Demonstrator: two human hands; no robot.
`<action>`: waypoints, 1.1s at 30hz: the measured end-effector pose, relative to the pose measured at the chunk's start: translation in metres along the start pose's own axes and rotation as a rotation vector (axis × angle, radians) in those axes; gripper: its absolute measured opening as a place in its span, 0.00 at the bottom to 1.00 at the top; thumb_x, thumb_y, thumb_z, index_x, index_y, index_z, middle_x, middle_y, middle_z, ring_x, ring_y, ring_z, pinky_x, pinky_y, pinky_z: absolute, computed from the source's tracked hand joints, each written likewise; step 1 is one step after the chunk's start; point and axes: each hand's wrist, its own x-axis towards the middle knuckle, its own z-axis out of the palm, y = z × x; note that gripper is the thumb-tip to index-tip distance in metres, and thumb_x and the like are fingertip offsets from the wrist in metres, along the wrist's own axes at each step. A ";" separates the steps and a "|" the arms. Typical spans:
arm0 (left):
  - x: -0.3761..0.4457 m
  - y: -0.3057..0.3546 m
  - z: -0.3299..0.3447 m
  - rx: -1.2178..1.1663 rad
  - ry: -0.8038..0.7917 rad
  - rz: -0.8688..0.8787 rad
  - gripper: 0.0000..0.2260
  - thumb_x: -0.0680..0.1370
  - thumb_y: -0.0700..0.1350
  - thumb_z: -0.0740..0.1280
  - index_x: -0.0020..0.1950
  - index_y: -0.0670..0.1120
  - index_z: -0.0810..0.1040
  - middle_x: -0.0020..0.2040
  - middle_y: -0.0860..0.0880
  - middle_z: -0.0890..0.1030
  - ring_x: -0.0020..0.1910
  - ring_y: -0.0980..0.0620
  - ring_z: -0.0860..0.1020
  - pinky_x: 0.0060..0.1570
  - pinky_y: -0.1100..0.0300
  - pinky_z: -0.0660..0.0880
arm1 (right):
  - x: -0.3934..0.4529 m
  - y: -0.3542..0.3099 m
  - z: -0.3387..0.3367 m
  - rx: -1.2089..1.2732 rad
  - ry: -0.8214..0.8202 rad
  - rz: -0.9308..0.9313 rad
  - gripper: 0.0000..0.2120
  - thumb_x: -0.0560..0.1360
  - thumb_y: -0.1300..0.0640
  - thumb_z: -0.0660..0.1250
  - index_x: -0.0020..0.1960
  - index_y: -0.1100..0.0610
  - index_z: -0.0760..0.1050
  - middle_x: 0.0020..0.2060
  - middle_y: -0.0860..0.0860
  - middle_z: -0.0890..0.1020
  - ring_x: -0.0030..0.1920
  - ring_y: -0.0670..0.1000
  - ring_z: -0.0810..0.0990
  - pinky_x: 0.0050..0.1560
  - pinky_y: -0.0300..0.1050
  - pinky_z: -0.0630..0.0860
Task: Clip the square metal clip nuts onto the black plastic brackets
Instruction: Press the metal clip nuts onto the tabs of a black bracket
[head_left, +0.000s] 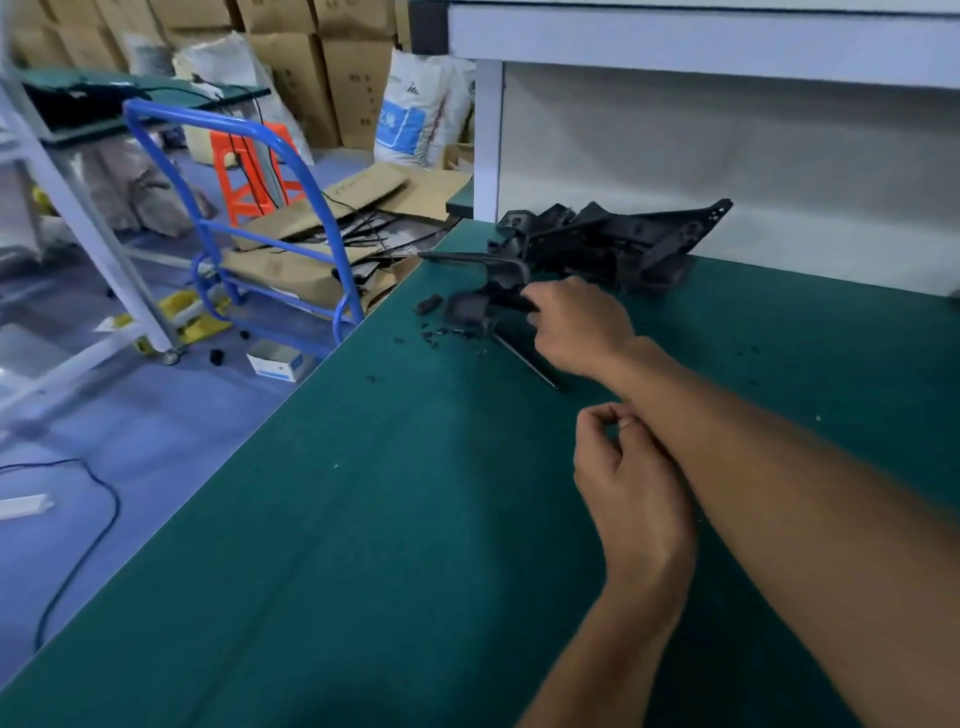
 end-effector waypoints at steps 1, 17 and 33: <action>0.000 -0.001 0.001 0.003 0.007 0.015 0.08 0.81 0.44 0.58 0.45 0.50 0.74 0.38 0.46 0.76 0.36 0.48 0.71 0.39 0.48 0.70 | -0.005 0.004 -0.004 0.071 0.064 0.035 0.03 0.81 0.58 0.65 0.48 0.56 0.73 0.42 0.56 0.79 0.41 0.60 0.77 0.36 0.47 0.66; -0.051 0.041 0.018 0.650 -0.315 0.563 0.25 0.81 0.63 0.50 0.64 0.46 0.74 0.57 0.53 0.80 0.61 0.49 0.75 0.64 0.41 0.70 | -0.241 0.023 -0.105 1.146 0.257 0.476 0.08 0.72 0.73 0.70 0.43 0.62 0.80 0.38 0.58 0.83 0.39 0.52 0.79 0.44 0.48 0.76; -0.039 0.021 0.035 0.955 -0.340 0.487 0.28 0.81 0.67 0.50 0.34 0.46 0.66 0.32 0.47 0.75 0.33 0.42 0.76 0.33 0.46 0.71 | -0.370 0.044 -0.092 0.681 -0.080 0.279 0.08 0.72 0.58 0.79 0.50 0.50 0.86 0.42 0.42 0.79 0.41 0.45 0.77 0.42 0.33 0.69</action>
